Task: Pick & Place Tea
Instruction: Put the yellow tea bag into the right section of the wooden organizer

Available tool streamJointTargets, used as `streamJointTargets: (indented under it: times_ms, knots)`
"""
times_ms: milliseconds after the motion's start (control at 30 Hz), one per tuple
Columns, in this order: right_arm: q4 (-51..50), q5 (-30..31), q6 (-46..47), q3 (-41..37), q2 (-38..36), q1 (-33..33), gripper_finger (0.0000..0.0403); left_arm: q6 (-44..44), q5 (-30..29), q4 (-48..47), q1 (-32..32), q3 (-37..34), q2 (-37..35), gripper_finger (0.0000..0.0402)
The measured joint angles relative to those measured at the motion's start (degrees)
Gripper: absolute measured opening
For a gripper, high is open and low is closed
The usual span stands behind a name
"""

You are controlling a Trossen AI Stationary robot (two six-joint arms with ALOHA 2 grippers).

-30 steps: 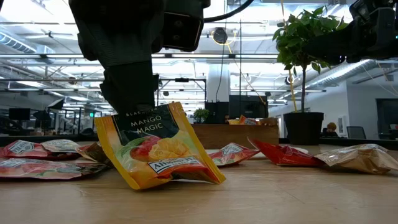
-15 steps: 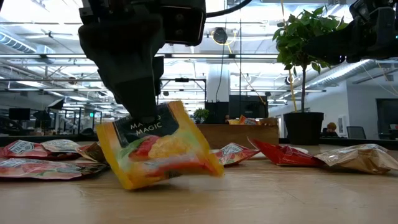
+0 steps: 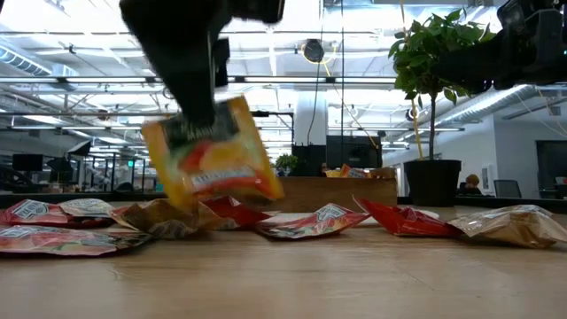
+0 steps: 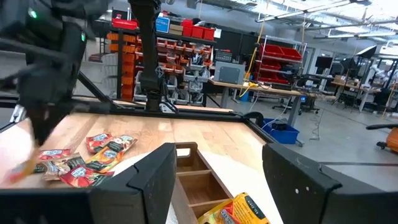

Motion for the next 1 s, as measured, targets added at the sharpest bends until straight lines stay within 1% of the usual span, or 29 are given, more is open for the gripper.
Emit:
streamJointTargets:
  times_ms: [67,167,233,333,400,533,600,733,800,867,1000]
  knots:
    - [0.76,0.00,0.46,0.00,0.76,0.02,0.0219,2.63,-4.06,-6.16,0.44,4.63,0.00,0.0002]
    - [2.91,0.02,1.82,0.00,3.01,0.00,0.0219,8.06,-9.00,-10.13,2.11,10.10,-0.11,0.0001]
    - [5.15,-0.02,3.16,0.00,5.98,-0.02,0.0219,11.79,-11.01,-12.48,3.59,12.99,-0.11,0.0001]
    - [10.51,-1.63,4.65,0.00,12.49,-0.02,0.0219,16.01,-11.39,-12.58,6.52,14.73,-0.15,0.0001]
    - [16.30,-2.95,5.21,0.00,17.74,-0.07,0.0219,17.74,-11.46,-14.02,8.70,14.71,-0.08,0.0001]
    - [28.34,-2.91,4.83,0.17,29.14,-0.22,0.0219,20.47,-12.29,-16.38,12.79,14.69,-0.02,0.0001]
    - [31.18,-2.96,4.92,1.36,35.07,-1.32,0.0219,22.29,-12.25,-15.72,14.40,14.69,-0.02,0.0001]
    - [32.30,-3.50,6.62,5.48,46.28,-4.67,0.0219,26.22,-11.86,-13.64,16.70,14.69,-0.02,0.0000]
    - [33.79,-6.62,6.72,7.98,51.23,-6.59,0.0219,27.51,-11.57,-13.33,17.39,14.69,-0.02,0.0000]
    - [34.92,-11.13,6.76,10.99,55.62,-8.53,0.0219,28.29,-11.52,-13.23,17.73,14.69,-0.02,0.0000]
    - [35.06,-17.93,6.95,16.86,62.01,-11.54,0.0219,28.83,-11.03,-13.27,17.82,14.69,-0.02,0.0000]
